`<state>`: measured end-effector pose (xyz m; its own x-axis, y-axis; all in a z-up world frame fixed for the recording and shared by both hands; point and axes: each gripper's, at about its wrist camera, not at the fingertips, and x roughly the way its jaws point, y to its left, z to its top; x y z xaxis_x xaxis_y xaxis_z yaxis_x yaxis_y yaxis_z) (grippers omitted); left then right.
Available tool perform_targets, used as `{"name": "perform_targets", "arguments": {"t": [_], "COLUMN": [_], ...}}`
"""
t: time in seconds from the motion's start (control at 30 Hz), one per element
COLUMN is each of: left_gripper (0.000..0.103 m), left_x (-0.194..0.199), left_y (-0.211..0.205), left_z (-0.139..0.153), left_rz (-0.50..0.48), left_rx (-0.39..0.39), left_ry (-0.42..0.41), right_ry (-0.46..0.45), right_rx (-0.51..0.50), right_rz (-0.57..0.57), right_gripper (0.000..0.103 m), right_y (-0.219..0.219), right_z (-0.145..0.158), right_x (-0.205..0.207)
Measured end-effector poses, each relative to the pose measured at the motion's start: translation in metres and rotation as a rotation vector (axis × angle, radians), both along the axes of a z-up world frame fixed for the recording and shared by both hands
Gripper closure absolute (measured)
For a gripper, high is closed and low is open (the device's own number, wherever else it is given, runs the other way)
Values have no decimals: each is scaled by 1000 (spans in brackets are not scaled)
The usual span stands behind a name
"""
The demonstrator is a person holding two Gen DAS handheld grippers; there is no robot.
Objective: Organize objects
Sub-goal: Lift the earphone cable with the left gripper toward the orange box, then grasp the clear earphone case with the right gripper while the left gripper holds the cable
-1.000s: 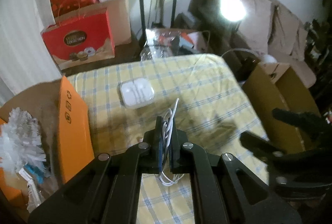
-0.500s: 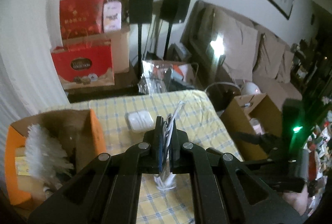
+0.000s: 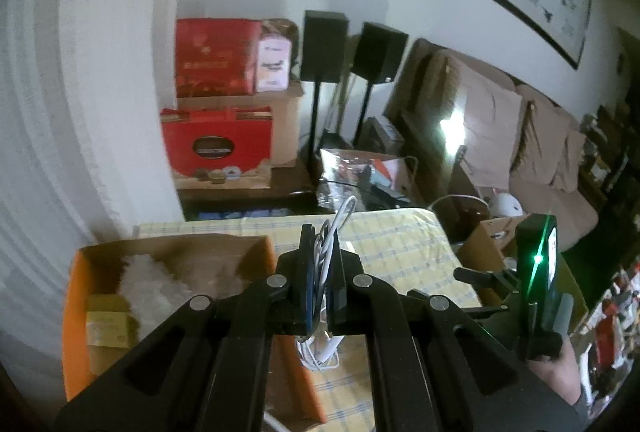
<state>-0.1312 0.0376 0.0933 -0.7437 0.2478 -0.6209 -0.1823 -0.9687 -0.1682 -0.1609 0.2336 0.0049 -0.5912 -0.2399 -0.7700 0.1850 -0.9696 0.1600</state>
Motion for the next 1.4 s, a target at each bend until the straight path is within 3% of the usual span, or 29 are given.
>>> {"name": "perform_targets", "arguments": {"t": [0.27,0.73,0.97,1.13,1.4], "left_gripper": [99,99,99,99,99], "left_x": [6,0,-2,-3,5], "left_y": [-43,-60,-60,-59,-64], "left_z": [5,8,7,6,4], "left_rz": [29,-11,-19,-23,-6], "left_rx": [41,83,90,91,86], "left_ry": [9,26,32,29,22], "right_ry": [1,-84,-109,-116,-115], "right_rx": [33,91,106,141,104], "right_rz": [16,11,15,17,-4], "right_gripper": [13,17,20,39,40], "right_y": [-35,-60,-67,-70,-59], "right_z": [-15,-87,-102,-110,-96], "right_x": [-40,-124,-137,-141,-130]}}
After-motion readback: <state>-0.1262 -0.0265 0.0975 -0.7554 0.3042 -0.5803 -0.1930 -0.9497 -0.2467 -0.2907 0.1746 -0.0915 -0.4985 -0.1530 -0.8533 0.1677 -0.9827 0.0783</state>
